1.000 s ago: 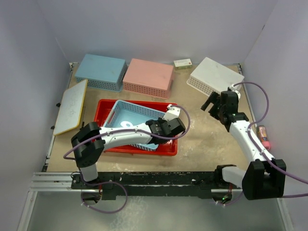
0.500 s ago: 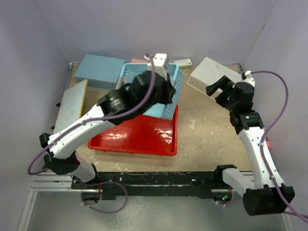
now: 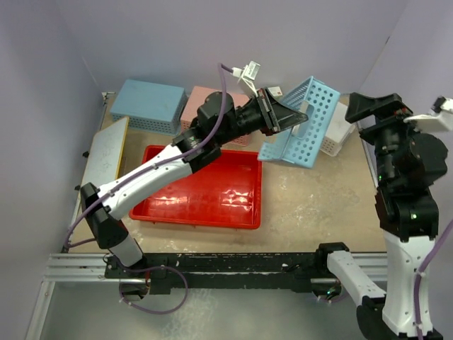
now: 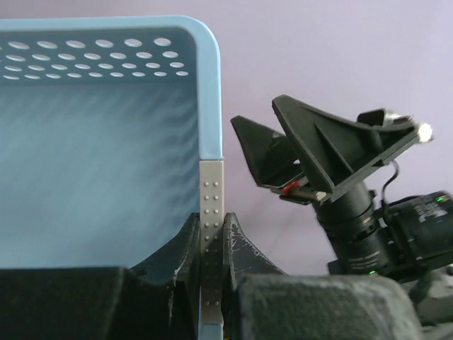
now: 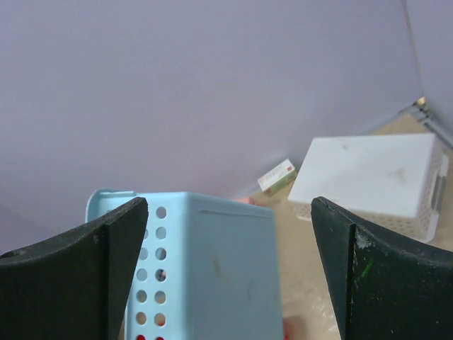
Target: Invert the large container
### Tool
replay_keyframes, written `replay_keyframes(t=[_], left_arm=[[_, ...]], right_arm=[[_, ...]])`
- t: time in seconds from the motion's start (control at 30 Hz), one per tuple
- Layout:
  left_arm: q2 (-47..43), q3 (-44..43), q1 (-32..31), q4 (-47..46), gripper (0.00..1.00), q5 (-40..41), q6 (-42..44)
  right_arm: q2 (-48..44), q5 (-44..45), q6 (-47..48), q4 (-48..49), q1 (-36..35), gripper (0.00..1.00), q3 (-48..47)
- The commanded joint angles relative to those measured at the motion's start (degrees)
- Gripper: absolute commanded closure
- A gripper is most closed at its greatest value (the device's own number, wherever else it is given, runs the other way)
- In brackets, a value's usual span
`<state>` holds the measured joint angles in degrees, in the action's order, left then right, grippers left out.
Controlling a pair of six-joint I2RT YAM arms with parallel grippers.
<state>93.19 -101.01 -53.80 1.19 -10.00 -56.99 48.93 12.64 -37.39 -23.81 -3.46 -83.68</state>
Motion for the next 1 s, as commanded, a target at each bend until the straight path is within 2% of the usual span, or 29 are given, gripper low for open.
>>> replay_keyframes(t=[0.0, 0.1, 0.27, 0.47, 0.67, 0.97], left_arm=[[3.57, 5.81, 1.43, -34.71, 1.00, -10.89, -21.43], [7.73, 9.99, 2.03, -50.43, 1.00, -11.73, -33.67], [16.23, 13.64, 1.28, -69.58, 1.00, -8.60, -48.80], [27.63, 16.20, 0.96, -92.33, 1.00, -1.56, -62.35], [34.92, 16.71, -0.23, -98.30, 1.00, 0.90, -66.27], [45.99, 15.39, -1.39, -99.89, 1.00, 2.87, -70.19]], right_arm=[[-2.37, 6.05, 3.23, 0.83, -0.23, 0.01, -0.96], [-3.85, 6.68, 4.10, 1.33, -0.30, 0.00, -0.70], [-5.35, 12.14, 9.02, 2.69, -1.04, 0.00, -1.46], [-6.57, 13.37, 10.43, 5.49, -1.34, 0.00, -0.49], [-5.99, 10.27, 9.57, 6.32, -1.48, 0.00, 1.69], [-5.69, 8.24, 8.39, 6.76, -1.53, 0.00, 4.16]])
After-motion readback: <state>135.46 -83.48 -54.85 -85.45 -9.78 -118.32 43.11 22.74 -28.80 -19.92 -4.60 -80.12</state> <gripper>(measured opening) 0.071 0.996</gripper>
